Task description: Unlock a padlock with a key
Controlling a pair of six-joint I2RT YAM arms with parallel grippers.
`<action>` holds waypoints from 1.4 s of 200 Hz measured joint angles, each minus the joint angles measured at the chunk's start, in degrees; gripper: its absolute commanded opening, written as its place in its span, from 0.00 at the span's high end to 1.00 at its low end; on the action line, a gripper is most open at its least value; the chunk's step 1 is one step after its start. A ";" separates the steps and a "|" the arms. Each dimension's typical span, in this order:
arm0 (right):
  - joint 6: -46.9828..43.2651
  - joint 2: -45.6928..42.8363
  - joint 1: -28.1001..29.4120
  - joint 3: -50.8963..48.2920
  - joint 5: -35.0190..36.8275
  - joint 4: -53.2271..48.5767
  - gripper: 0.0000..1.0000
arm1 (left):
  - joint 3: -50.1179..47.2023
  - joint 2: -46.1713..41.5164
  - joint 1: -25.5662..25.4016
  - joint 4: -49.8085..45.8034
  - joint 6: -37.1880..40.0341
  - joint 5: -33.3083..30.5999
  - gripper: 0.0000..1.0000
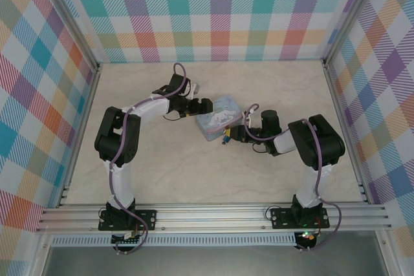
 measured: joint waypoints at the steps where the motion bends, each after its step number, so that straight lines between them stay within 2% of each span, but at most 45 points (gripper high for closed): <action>1: 0.00 0.00 0.00 0.00 0.00 0.00 0.78 | 0.00 0.00 0.00 0.00 0.00 0.00 0.08; 39: -0.24 -0.02 0.00 -0.02 0.02 -0.37 0.89 | -0.59 0.00 0.00 0.00 0.00 -0.02 0.08; 80: -0.35 -0.35 0.00 -0.39 0.24 -0.35 0.97 | -0.72 0.00 0.00 0.04 0.00 -0.02 0.08; 212: 6.64 -6.23 -0.02 -3.80 8.76 1.36 0.98 | -3.56 -0.59 0.00 4.76 -0.44 0.11 0.08; 247: 6.12 -13.16 -0.70 -5.64 11.69 -0.15 0.98 | -3.63 -0.85 0.00 4.55 -0.44 -0.02 0.07; 280: 2.78 -20.63 -0.92 -5.68 13.55 -8.09 0.98 | -3.74 -1.49 0.15 4.22 -0.44 -0.48 0.05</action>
